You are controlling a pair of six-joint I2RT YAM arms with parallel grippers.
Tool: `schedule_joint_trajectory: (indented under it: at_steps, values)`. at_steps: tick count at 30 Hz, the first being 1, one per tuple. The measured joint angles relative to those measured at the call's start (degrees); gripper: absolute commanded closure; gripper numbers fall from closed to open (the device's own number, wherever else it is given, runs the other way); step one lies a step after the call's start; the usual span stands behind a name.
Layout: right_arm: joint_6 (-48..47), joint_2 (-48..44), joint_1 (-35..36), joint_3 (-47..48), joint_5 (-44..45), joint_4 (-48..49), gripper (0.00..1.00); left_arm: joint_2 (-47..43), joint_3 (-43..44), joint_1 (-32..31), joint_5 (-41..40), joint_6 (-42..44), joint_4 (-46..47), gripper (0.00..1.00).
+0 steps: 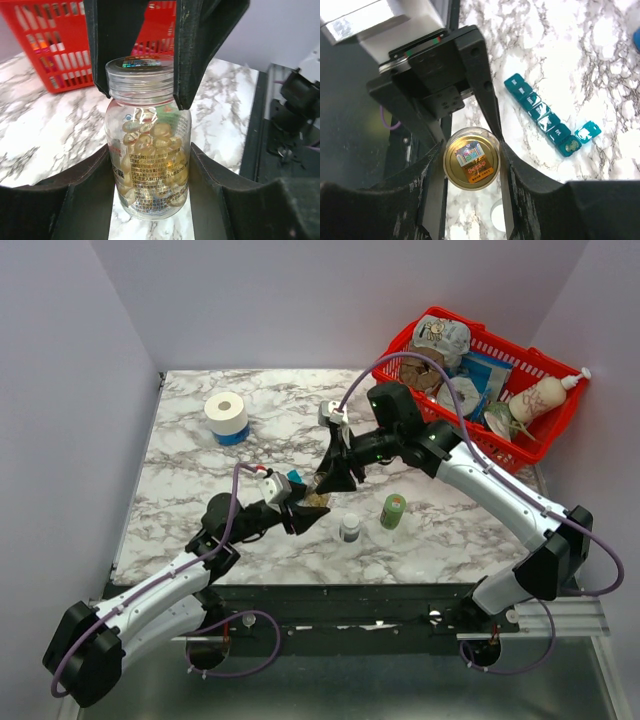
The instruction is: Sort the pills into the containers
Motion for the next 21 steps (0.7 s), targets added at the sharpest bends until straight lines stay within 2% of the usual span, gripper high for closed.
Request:
schedule_joint_trajectory:
  at_steps: [5,8,10,12,15,21]
  values:
    - [5.9,0.6,-0.1,-1.1,3.3,6.3,0.6,0.3,-0.3,-0.2,-6.5,-0.7,1.0,1.0]
    - [7.8,1.0,-0.1,-1.0,4.4,8.7,0.44,0.4,-0.3,-0.3,-8.9,-1.1,1.6,1.0]
    - [8.1,1.6,-0.1,-0.4,4.6,8.8,0.29,0.4,-0.3,-0.3,-9.8,-1.3,1.6,1.0]
    - [7.5,2.3,0.2,0.6,4.6,6.8,0.19,0.3,-0.2,-0.2,-10.8,-1.5,3.5,1.0]
    - [5.9,3.3,0.5,3.7,4.0,2.0,0.1,-1.0,0.0,-0.1,-11.0,-0.8,4.4,1.0]
    - [-1.5,3.3,-0.2,13.6,0.4,-7.0,0.01,-7.3,0.2,0.5,-8.7,2.2,1.1,1.0]
